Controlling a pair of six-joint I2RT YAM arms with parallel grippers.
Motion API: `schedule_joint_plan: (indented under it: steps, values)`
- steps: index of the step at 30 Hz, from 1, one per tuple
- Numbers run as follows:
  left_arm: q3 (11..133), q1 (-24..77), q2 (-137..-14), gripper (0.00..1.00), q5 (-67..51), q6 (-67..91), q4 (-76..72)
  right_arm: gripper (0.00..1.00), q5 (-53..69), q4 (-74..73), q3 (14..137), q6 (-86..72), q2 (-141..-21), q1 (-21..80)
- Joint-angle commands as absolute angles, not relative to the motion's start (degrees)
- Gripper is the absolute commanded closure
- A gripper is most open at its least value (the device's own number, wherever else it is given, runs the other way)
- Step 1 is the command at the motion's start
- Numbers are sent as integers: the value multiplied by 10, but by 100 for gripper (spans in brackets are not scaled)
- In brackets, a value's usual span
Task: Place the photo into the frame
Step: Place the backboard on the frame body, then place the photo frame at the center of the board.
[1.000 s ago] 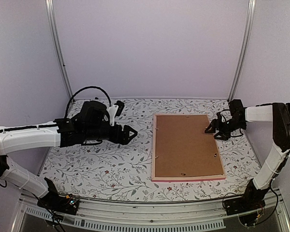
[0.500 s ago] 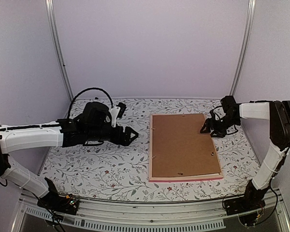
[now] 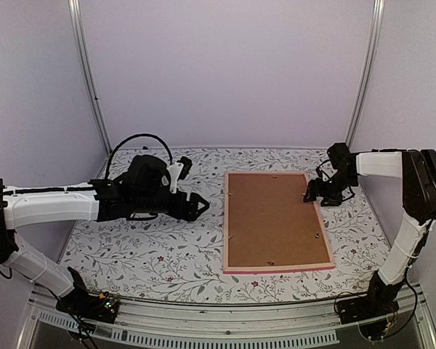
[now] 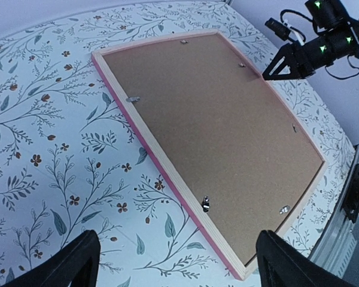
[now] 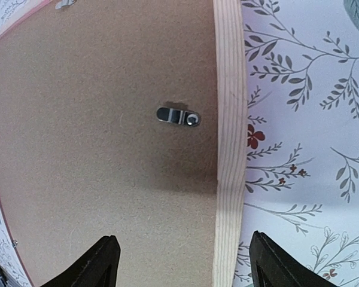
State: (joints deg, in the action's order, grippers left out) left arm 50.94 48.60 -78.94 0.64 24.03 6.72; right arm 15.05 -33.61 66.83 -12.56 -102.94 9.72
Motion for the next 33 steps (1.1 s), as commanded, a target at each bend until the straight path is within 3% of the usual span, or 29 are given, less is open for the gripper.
schedule_joint_plan:
  steps: [1, 10, 23, 33]
  values:
    - [510, 479, -801, 7, 4, 235, 54, 21, 105, -345, 675, -125, -1013, 101]
    - [509, 480, -837, 7, -26, 253, 41, 22, 117, -290, 627, -133, -1021, 101]
    - [505, 479, -926, 7, -37, 300, -16, 35, 189, -193, 553, -155, -993, 175]
    - [526, 457, -968, 7, 83, 282, 44, 32, 162, -171, 563, -189, -1008, 288]
